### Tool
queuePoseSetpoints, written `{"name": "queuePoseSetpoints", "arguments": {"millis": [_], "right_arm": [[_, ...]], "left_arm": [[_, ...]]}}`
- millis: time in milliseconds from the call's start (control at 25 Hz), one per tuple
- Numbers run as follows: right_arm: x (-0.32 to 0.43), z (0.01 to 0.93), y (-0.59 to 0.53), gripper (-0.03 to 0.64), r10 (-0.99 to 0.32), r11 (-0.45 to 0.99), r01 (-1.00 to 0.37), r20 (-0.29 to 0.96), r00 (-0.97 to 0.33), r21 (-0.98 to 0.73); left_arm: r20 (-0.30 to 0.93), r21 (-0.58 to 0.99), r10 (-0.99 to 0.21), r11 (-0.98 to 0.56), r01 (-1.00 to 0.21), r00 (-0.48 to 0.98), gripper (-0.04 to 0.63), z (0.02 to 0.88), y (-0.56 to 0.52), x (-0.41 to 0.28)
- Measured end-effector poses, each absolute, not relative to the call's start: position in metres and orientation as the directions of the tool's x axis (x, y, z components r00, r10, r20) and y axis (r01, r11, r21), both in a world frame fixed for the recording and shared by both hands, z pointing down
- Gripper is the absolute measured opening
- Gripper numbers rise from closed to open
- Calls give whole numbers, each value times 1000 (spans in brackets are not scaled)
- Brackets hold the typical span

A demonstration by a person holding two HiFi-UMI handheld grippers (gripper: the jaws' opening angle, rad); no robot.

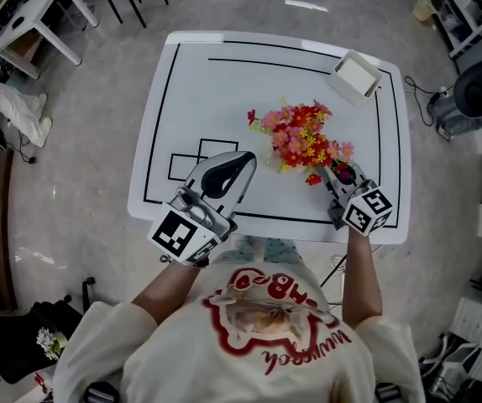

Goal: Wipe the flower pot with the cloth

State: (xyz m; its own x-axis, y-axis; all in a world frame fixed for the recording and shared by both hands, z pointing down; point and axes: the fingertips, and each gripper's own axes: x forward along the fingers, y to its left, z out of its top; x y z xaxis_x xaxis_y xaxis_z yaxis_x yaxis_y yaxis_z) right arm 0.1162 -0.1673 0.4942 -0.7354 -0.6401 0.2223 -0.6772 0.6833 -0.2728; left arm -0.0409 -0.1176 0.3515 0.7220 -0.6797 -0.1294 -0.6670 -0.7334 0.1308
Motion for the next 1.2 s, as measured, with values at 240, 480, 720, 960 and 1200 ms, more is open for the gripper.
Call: {"name": "queuePoseSetpoints", "arguments": {"millis": [240, 480, 720, 960, 1200], "right_arm": [[117, 495, -164, 43, -685, 640, -723, 234, -690, -258], [114, 497, -160, 43, -705, 604, -744, 243, -666, -286], [111, 499, -157, 43, -733, 560, -775, 262, -628, -293], [110, 500, -154, 43, -771, 510, -814, 273, -576, -279], [106, 499, -147, 43, -803, 461, -842, 271, -530, -281]], "left_arm": [[-133, 132, -674, -738, -661, 727, 3, 351, -117, -49], [-137, 130, -654, -757, -640, 744, 3, 352, -114, -50], [-142, 136, -642, -767, -628, 753, 3, 351, -113, -53], [-147, 142, -636, -771, -620, 757, 3, 351, -112, -57], [-149, 140, -621, -784, -605, 770, 3, 350, -108, -58]]}}
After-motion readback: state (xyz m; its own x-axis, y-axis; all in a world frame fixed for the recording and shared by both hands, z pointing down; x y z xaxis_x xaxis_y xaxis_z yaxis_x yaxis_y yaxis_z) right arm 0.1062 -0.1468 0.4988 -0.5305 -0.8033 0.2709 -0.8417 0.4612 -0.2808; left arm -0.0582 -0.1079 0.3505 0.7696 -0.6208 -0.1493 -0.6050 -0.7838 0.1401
